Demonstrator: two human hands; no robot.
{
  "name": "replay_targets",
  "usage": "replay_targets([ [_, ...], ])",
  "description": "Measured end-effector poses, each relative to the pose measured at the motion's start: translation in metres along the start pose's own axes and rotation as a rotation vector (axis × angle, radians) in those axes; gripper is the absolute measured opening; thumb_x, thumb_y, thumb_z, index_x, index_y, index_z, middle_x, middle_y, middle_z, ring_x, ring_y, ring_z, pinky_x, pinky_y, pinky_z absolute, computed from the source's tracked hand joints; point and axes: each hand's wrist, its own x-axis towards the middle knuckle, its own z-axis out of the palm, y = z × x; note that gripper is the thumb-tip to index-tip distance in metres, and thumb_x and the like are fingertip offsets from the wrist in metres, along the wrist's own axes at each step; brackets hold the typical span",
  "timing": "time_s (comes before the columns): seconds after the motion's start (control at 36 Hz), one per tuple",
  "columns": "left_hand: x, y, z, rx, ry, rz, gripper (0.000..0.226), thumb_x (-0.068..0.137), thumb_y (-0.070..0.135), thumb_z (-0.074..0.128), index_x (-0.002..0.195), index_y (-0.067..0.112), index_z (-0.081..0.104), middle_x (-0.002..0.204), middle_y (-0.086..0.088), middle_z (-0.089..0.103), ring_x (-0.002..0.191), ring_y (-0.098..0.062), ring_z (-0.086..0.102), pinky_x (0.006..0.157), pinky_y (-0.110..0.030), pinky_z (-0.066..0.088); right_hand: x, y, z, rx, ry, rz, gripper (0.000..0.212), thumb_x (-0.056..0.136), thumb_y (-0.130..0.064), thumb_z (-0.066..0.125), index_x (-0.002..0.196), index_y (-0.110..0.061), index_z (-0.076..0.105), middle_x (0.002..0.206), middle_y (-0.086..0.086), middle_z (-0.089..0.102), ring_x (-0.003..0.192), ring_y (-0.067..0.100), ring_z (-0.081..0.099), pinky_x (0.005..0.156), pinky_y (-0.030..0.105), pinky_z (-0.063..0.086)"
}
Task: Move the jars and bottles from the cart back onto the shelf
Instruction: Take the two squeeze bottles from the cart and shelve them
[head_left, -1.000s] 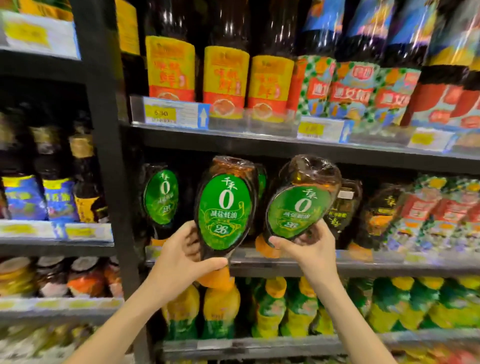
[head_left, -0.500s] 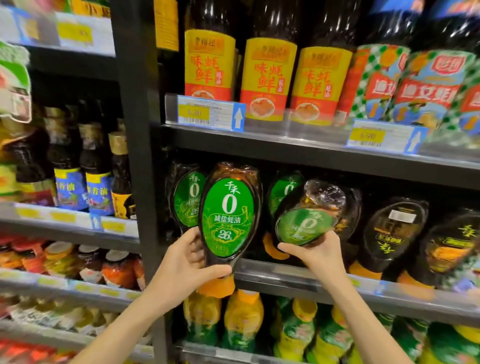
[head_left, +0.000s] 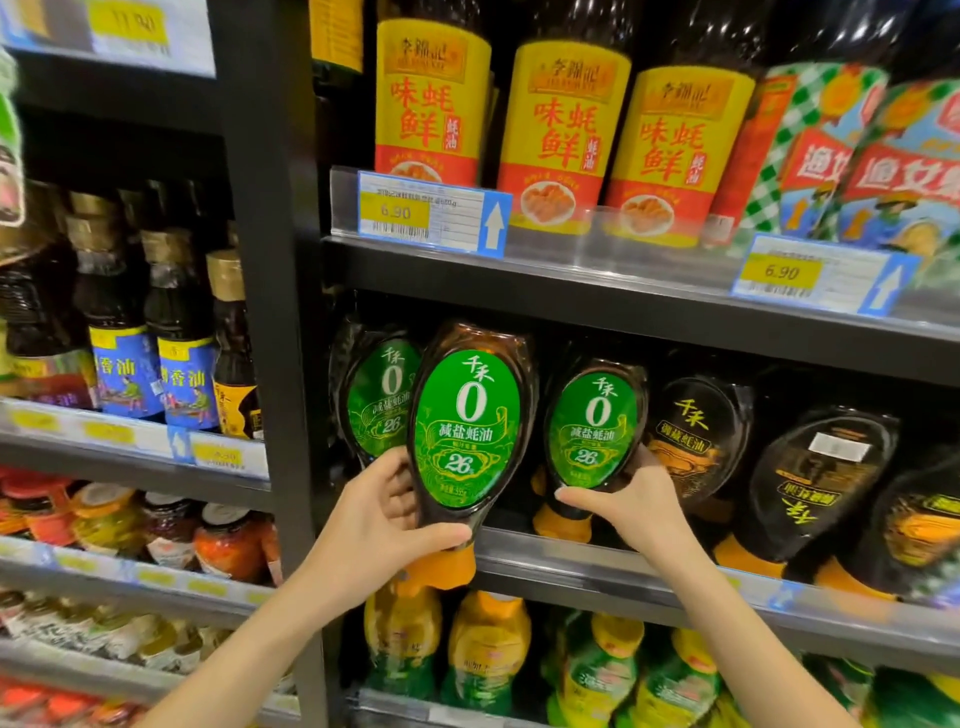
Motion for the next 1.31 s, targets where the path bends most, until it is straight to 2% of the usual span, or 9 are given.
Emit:
replay_targets([
  [0.33,0.006,0.000,0.006,-0.027,-0.007,0.017,0.061,0.063,-0.005,0.078,0.109,0.026,0.053,0.108,0.007,0.066,0.097,0.002,0.065,0.073,-0.010,0.051,-0.002,0.009,-0.001,-0.011,-0.087,0.092,0.060,0.063,-0.024,0.085,0.114,-0.007,0.060,0.104,0.002,0.069,0.100,0.015,0.062,0.082,0.024,0.047],
  [0.47,0.006,-0.002,0.005,-0.041,-0.008,0.021,0.063,0.062,-0.003,0.079,0.111,0.026,0.052,0.110,0.007,0.065,0.099,0.002,0.064,0.073,-0.010,0.051,-0.010,-0.001,-0.012,0.027,-0.241,0.143,0.045,0.071,-0.017,0.079,0.110,-0.015,0.057,0.103,-0.005,0.066,0.094,0.000,0.061,0.069,0.005,0.048],
  [0.56,0.005,-0.004,0.004,-0.050,-0.008,0.021,0.062,0.062,-0.004,0.079,0.110,0.025,0.053,0.109,0.005,0.065,0.099,0.001,0.064,0.073,-0.010,0.050,-0.016,-0.013,-0.036,-0.101,-0.296,0.144,0.049,0.070,-0.024,0.079,0.113,-0.021,0.057,0.111,0.000,0.067,0.102,0.010,0.064,0.088,0.023,0.052],
  [0.64,0.004,-0.006,0.003,-0.059,-0.012,0.018,0.063,0.063,-0.004,0.079,0.112,0.024,0.052,0.110,0.003,0.066,0.100,-0.001,0.065,0.075,-0.011,0.051,-0.025,-0.038,-0.058,-0.334,-0.125,-0.007,0.043,0.066,-0.032,0.081,0.102,-0.014,0.068,0.086,-0.002,0.071,0.072,0.003,0.066,0.070,0.017,0.055],
  [0.72,0.004,-0.007,0.004,-0.061,-0.019,0.026,0.063,0.062,-0.003,0.080,0.114,0.022,0.053,0.111,0.001,0.066,0.101,-0.004,0.065,0.077,-0.013,0.052,-0.036,-0.079,-0.059,-0.256,0.013,-0.245,0.035,0.063,-0.036,0.079,0.091,-0.016,0.072,0.072,-0.005,0.070,0.067,0.005,0.066,0.067,0.015,0.054],
  [0.89,0.007,0.000,0.011,-0.078,-0.034,0.072,0.062,0.064,-0.006,0.078,0.111,0.027,0.052,0.110,0.005,0.065,0.100,-0.001,0.065,0.076,-0.012,0.051,-0.025,-0.125,-0.015,0.103,-0.311,-0.283,0.075,0.057,-0.041,0.075,0.125,-0.021,0.053,0.110,-0.001,0.066,0.093,0.007,0.069,0.078,0.021,0.056],
  [1.06,0.009,0.001,0.008,-0.064,-0.043,0.093,0.063,0.062,0.003,0.081,0.112,0.028,0.051,0.114,0.005,0.064,0.104,-0.002,0.063,0.080,-0.014,0.051,-0.008,-0.141,-0.011,0.108,-0.317,-0.359,0.053,0.060,-0.034,0.076,0.107,-0.010,0.063,0.100,0.002,0.072,0.091,0.011,0.070,0.083,0.030,0.057],
  [1.19,0.014,-0.002,0.008,-0.017,-0.016,0.131,0.063,0.064,0.001,0.081,0.107,0.034,0.050,0.110,0.012,0.062,0.102,0.009,0.060,0.078,-0.008,0.048,-0.004,-0.144,-0.011,0.062,-0.363,-0.370,0.062,0.059,-0.032,0.077,0.114,-0.011,0.060,0.104,0.002,0.071,0.093,0.012,0.070,0.084,0.036,0.057],
  [1.31,0.020,-0.008,0.008,-0.002,-0.012,0.149,0.065,0.063,0.003,0.082,0.111,0.030,0.049,0.115,0.007,0.062,0.107,0.002,0.060,0.082,-0.010,0.048,-0.007,-0.141,-0.010,0.052,-0.328,-0.414,0.063,0.058,-0.037,0.076,0.113,-0.013,0.058,0.105,0.003,0.070,0.094,0.016,0.069,0.085,0.038,0.057],
])
